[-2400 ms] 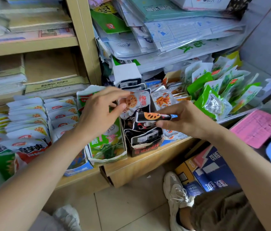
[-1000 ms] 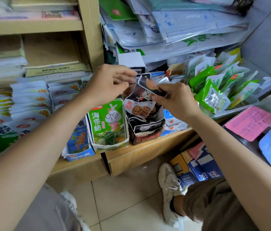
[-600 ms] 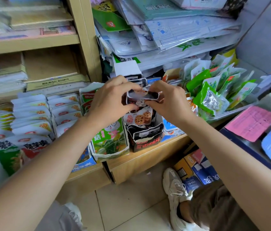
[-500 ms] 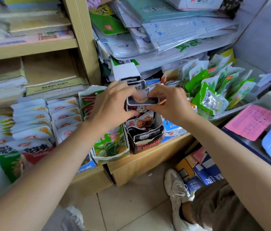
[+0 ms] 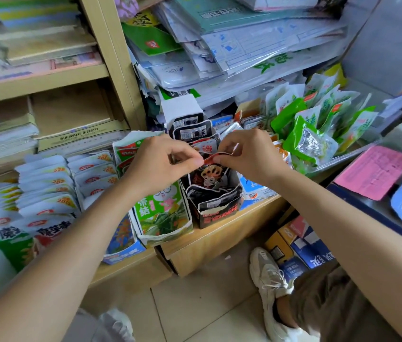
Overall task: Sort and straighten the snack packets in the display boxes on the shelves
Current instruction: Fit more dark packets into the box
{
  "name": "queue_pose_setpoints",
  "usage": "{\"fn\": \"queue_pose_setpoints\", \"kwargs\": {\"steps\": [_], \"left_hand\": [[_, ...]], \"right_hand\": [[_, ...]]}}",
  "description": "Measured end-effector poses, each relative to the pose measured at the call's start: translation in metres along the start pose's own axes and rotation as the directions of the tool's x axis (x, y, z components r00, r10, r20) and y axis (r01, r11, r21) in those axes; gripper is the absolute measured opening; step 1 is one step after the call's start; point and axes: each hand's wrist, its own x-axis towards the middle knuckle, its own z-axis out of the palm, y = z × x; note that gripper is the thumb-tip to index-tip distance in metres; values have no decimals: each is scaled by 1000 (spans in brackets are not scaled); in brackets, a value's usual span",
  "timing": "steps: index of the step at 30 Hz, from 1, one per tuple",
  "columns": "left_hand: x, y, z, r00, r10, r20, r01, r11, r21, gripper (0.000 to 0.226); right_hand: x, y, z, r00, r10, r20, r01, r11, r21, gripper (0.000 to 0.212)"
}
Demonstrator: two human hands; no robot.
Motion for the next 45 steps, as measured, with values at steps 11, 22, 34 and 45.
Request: {"fn": "queue_pose_setpoints", "kwargs": {"steps": [11, 22, 34, 45], "left_hand": [[5, 7, 4, 991, -129, -25, 131, 945, 298, 10], [-19, 11, -4, 995, -66, 80, 54, 987, 151, 15], [-17, 7, 1, 1000, 4, -19, 0, 971, 240, 16], [-20, 17, 9, 991, 16, -131, 7, 985, 171, 17]], "right_hand": [[-7, -6, -10, 999, -27, 22, 28, 999, -24, 21], [-63, -6, 12, 953, -211, 218, 234, 969, -83, 46], [-67, 6, -9, 997, -74, 29, 75, 997, -11, 8], [-47, -7, -11, 993, 56, -106, -43, 992, 118, 8]]}}
